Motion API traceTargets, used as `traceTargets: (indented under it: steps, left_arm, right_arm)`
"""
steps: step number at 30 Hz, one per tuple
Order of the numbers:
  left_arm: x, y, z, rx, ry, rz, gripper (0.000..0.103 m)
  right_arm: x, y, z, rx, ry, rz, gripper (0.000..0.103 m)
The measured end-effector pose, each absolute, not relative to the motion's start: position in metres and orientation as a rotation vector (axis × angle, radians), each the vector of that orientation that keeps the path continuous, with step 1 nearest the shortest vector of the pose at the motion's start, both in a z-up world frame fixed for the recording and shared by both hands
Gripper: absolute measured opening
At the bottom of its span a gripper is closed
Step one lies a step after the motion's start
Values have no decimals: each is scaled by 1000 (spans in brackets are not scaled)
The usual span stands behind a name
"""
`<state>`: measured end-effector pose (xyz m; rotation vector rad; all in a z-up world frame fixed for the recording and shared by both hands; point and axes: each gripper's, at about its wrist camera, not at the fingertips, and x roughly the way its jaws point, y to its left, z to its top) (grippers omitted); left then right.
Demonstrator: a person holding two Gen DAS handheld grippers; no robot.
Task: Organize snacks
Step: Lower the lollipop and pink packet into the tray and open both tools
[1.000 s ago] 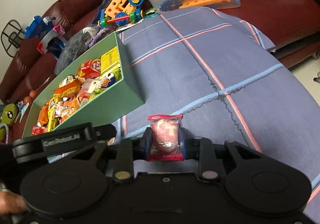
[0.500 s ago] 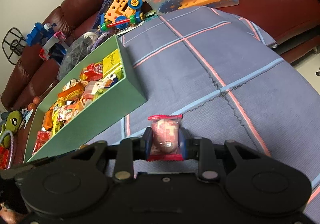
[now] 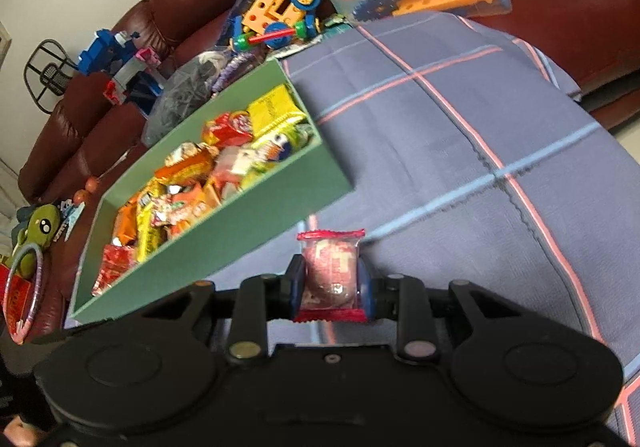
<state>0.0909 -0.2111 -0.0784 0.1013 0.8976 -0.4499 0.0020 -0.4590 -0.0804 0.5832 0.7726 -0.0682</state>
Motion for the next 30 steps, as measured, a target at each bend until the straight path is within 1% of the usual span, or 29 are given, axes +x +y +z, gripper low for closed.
traceTargets:
  steps: [5, 11, 18, 30]
  left_arm:
    - [93, -204, -47, 62, 810, -491, 36]
    - [133, -194, -22, 5, 774, -476, 36]
    - [184, -192, -18, -36, 795, -462, 36]
    - [213, -201, -24, -27, 831, -461, 36]
  right_arm:
    - [11, -456, -62, 563, 751, -56, 27]
    - [45, -451, -39, 536, 727, -32, 27]
    - [101, -438, -21, 529, 716, 10, 27]
    - [155, -423, -20, 513, 733, 31, 27]
